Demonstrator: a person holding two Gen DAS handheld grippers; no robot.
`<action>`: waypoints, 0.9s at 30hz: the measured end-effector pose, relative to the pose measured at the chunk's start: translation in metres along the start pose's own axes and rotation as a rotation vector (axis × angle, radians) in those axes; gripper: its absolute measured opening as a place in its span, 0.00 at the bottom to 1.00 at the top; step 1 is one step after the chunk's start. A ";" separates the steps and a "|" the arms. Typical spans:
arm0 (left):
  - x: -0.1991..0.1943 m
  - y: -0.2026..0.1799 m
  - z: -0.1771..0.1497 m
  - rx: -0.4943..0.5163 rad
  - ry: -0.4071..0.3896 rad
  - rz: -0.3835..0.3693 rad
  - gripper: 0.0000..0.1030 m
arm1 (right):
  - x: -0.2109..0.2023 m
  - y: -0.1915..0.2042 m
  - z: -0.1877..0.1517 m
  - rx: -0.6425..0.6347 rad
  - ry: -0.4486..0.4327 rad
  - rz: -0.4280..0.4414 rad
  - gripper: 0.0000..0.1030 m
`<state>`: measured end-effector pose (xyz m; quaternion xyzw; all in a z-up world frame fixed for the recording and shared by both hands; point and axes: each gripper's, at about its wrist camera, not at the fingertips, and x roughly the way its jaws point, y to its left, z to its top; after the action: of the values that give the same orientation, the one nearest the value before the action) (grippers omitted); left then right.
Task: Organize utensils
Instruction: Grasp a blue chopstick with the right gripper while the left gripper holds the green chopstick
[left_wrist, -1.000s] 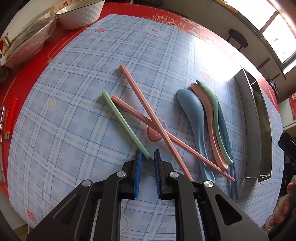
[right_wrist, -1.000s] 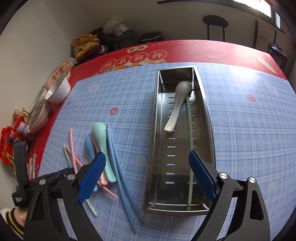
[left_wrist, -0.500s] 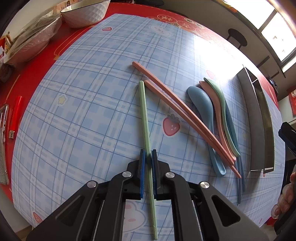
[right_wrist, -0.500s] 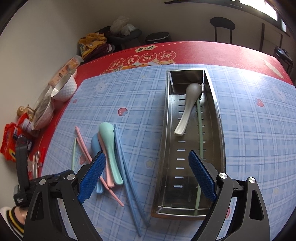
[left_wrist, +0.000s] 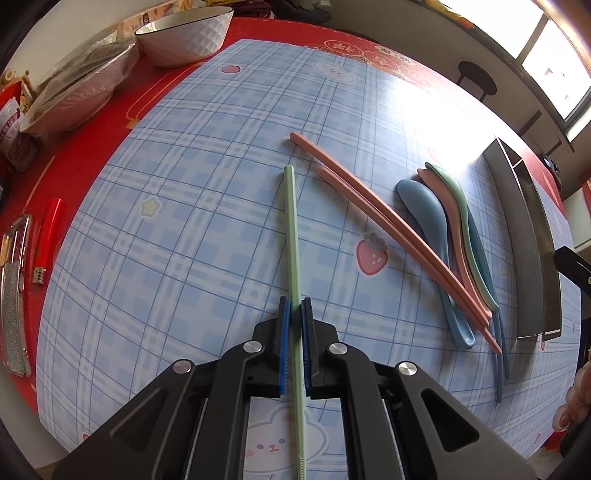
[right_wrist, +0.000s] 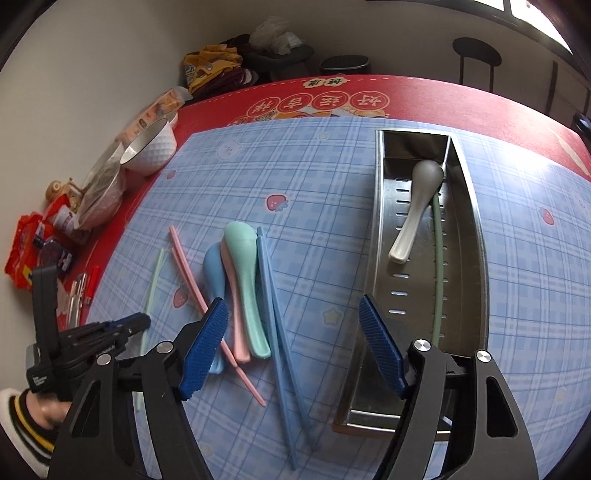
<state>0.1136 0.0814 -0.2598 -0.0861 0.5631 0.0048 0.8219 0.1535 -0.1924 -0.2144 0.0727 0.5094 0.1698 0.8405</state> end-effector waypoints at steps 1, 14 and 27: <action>0.000 0.003 0.000 -0.006 -0.001 -0.014 0.06 | 0.003 0.004 0.001 -0.017 0.008 0.003 0.52; 0.000 0.019 -0.004 -0.025 -0.026 -0.121 0.07 | 0.057 0.041 -0.007 -0.155 0.173 -0.065 0.09; 0.001 0.020 -0.005 0.001 -0.031 -0.127 0.07 | 0.079 0.043 -0.002 -0.150 0.214 -0.159 0.08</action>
<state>0.1077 0.1000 -0.2648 -0.1211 0.5439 -0.0465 0.8291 0.1763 -0.1237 -0.2680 -0.0494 0.5860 0.1468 0.7954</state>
